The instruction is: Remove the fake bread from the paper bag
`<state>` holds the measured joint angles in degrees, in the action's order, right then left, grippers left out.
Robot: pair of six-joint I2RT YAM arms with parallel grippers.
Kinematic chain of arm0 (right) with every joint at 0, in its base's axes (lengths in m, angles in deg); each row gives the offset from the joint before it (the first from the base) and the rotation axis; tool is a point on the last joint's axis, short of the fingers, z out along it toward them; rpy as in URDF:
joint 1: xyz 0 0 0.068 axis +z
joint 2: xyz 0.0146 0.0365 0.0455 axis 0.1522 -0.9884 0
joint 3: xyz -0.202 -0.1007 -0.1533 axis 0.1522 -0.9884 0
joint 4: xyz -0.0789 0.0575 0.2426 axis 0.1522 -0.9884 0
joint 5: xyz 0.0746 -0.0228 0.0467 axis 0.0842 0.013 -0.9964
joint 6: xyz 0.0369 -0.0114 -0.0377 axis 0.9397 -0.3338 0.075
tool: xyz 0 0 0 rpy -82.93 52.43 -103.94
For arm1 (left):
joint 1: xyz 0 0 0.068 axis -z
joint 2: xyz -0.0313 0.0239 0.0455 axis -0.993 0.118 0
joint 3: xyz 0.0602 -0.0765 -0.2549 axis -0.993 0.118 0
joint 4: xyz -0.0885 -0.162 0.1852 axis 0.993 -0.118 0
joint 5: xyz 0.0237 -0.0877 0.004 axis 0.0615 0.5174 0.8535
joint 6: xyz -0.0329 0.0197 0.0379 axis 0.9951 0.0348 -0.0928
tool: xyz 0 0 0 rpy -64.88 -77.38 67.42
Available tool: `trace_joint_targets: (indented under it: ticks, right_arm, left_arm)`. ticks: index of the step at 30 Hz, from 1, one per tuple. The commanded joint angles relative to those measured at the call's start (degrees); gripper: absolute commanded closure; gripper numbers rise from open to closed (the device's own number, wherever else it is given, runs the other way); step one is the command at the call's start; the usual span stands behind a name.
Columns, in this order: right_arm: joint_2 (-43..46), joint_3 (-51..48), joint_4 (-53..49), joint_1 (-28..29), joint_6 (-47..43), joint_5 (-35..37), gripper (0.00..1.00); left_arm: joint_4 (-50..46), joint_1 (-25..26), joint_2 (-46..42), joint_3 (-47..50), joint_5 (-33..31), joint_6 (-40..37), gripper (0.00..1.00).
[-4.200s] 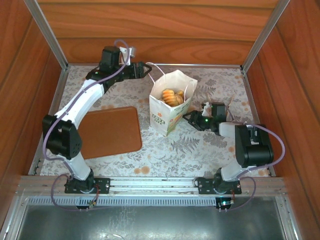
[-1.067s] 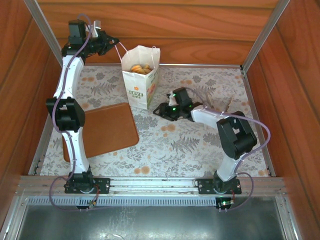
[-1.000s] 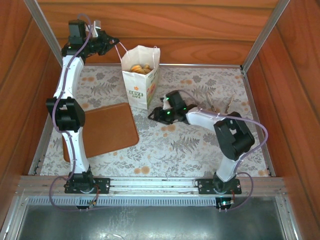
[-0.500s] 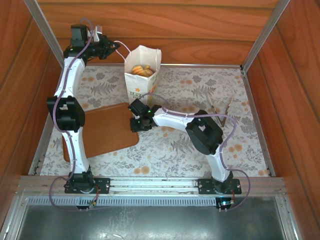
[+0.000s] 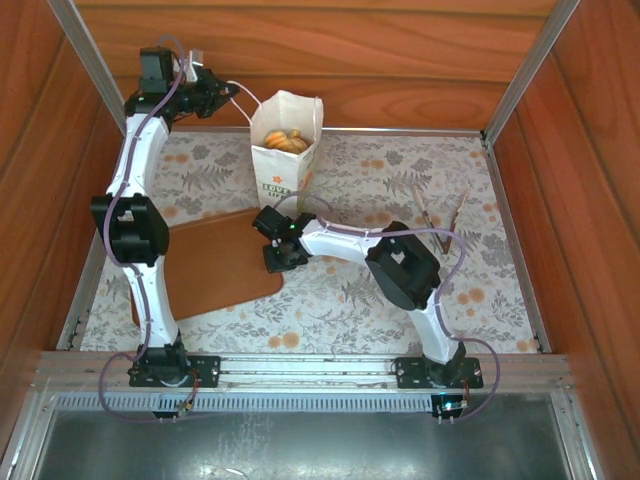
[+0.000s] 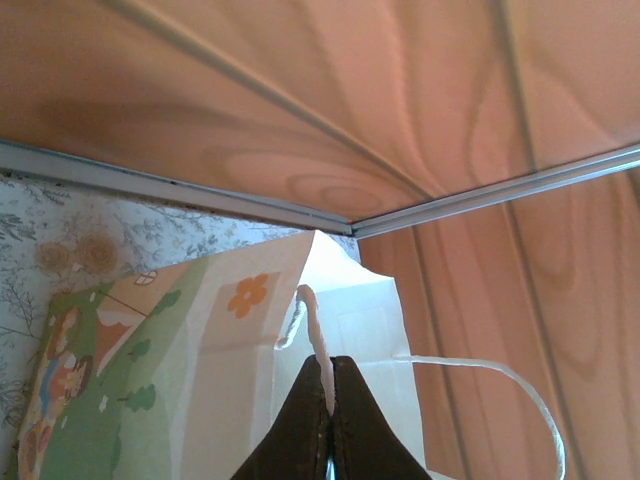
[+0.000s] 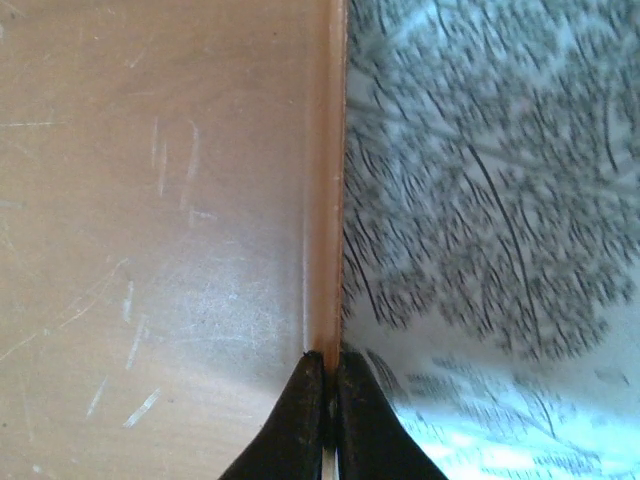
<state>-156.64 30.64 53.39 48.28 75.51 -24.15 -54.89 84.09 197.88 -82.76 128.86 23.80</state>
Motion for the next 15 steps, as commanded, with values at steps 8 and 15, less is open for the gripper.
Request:
trace_joint_targets:
  ticks: [8, 15]
  right_arm:
    - [14.93, -18.63, -9.55, 0.87, 5.82, 0.38, 0.95]
    - [25.51, -29.93, -14.48, -7.09, 8.23, 5.69, 0.94]
  left_arm:
    - [0.31, -0.33, -3.22, 0.25, -0.83, 0.76, 1.0]
    - [0.33, -0.07, -8.22, 4.97, -1.87, -0.52, 1.0]
